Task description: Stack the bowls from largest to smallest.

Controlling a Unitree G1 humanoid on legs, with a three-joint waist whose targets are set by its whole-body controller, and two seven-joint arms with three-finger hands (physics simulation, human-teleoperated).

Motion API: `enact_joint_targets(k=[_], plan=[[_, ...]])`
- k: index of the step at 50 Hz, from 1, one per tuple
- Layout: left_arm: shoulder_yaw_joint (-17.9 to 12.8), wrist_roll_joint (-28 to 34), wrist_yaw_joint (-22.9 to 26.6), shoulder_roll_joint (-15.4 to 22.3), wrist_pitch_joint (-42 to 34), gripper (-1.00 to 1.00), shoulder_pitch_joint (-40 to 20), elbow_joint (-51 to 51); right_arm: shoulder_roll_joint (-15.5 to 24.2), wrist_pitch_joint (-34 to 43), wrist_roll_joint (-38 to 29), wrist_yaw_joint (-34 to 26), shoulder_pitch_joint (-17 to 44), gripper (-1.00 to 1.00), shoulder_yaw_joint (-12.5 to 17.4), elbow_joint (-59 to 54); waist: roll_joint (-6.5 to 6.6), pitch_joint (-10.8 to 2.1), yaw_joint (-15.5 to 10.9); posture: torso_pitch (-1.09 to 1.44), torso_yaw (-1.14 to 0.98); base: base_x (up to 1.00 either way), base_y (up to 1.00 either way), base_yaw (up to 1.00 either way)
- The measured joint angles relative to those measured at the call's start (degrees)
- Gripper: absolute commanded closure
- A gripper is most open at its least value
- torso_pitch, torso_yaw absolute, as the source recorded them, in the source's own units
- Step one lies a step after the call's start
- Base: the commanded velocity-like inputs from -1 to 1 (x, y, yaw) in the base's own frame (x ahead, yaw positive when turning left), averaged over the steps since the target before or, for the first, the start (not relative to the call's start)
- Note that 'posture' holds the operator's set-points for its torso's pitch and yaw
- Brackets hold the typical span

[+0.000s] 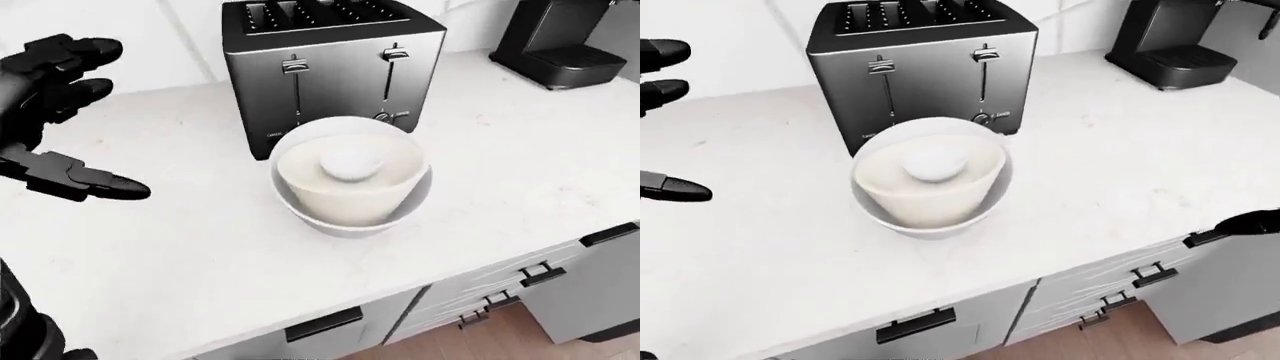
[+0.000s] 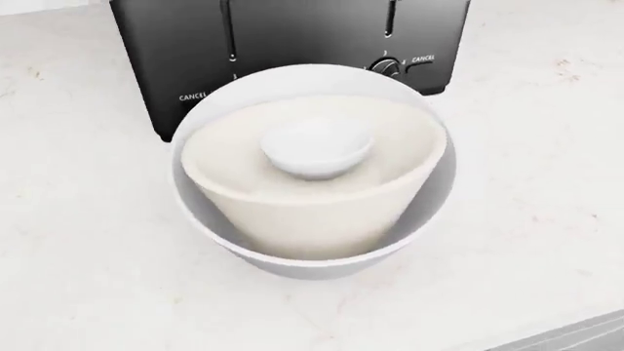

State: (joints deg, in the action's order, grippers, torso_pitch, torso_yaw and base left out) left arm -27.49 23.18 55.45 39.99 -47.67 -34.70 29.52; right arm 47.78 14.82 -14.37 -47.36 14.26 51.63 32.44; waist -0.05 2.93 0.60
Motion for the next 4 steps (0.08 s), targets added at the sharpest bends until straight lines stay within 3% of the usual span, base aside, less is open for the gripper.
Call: enact_joint_targets(k=[4], plan=[[-2.1,-4.4,-8.0,4.0,6.3,-0.76,3.4,-9.9,1.4,-1.0,2.6,0.7,-2.1,-1.0,5.2,-3.6,-0.28,0.79,-0.1,0.0,0.0,0.0,0.0,0.0]])
